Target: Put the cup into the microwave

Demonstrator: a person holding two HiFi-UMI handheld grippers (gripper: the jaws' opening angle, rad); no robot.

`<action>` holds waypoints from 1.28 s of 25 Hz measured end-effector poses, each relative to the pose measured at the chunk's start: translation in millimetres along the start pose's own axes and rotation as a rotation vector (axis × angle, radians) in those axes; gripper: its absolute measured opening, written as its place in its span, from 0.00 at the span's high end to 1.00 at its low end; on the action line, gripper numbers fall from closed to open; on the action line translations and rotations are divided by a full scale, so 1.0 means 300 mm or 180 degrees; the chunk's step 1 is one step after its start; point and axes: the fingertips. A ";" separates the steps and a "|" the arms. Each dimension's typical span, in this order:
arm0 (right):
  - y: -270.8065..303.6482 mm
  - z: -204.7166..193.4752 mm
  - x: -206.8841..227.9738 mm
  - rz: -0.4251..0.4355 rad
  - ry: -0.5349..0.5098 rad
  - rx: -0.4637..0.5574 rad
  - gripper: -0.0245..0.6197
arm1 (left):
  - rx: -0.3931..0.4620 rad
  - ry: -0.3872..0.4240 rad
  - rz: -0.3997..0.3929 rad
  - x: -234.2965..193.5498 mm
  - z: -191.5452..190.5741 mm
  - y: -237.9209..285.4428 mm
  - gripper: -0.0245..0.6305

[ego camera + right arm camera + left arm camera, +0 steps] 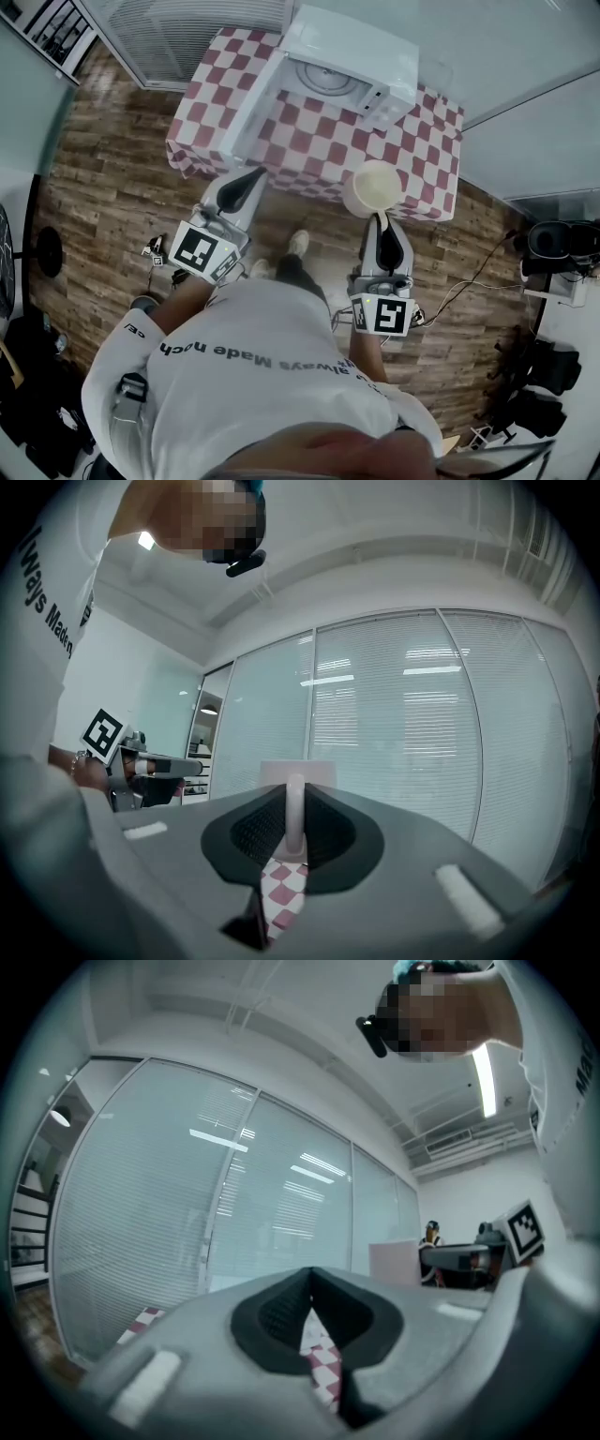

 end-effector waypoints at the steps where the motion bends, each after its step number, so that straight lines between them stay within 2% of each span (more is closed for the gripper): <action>1: 0.014 0.000 0.026 0.0006 0.0004 0.0005 0.90 | -0.0003 0.0002 0.0006 0.000 -0.002 0.030 0.96; 12: 0.175 0.032 0.310 0.0125 0.0032 0.0106 0.90 | 0.0022 0.0059 0.0021 0.013 0.006 0.370 0.96; 19: 0.245 0.052 0.447 0.0236 0.0038 0.0141 0.90 | 0.0034 0.0063 0.0062 0.034 0.001 0.527 0.96; 25: 0.286 0.045 0.525 0.0308 0.0031 0.0144 0.90 | 0.0053 0.0079 0.0121 0.036 -0.008 0.609 0.96; 32: 0.328 0.046 0.544 0.0378 0.0045 0.0151 0.90 | 0.0067 0.0061 0.0143 0.019 -0.021 0.652 0.96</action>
Point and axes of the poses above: the fingertips, and each gripper's own axes: y forward along the fingers, x to its right, z out of its top, and after that the axes turned 9 degrees about y, right-handed
